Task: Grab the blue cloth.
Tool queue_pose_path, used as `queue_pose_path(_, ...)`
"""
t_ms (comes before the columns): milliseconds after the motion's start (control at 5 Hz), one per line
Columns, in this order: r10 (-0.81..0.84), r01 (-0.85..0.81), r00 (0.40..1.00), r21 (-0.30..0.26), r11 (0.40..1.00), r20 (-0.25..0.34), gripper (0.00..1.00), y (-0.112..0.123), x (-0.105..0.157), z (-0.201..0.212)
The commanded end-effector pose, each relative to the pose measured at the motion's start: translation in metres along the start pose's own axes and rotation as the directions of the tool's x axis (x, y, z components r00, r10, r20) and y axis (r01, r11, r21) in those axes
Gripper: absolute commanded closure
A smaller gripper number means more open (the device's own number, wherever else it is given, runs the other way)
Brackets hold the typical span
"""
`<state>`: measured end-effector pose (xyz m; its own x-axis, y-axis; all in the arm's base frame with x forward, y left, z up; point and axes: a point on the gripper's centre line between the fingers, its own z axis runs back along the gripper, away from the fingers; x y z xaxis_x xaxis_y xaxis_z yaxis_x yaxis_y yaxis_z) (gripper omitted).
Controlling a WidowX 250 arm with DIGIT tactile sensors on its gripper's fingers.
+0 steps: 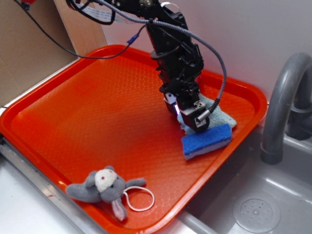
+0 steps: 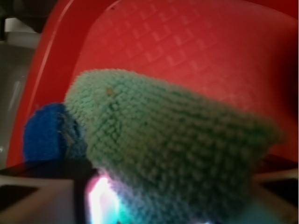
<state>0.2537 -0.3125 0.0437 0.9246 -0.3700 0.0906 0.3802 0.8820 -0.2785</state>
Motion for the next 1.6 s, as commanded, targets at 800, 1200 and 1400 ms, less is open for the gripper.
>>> queue_pose_path(800,0.197,-0.217,0.976,0.316,0.924,0.093,1.00,0.086,-0.091,0.205)
queue_pose_path(1200,0.307,-0.356,0.933,0.379,0.854,0.186,1.00,0.127,-0.140,0.268)
queue_pose_path(1400,0.308,-0.366,0.929,0.381,0.849,0.205,1.00,0.130,-0.138,0.266)
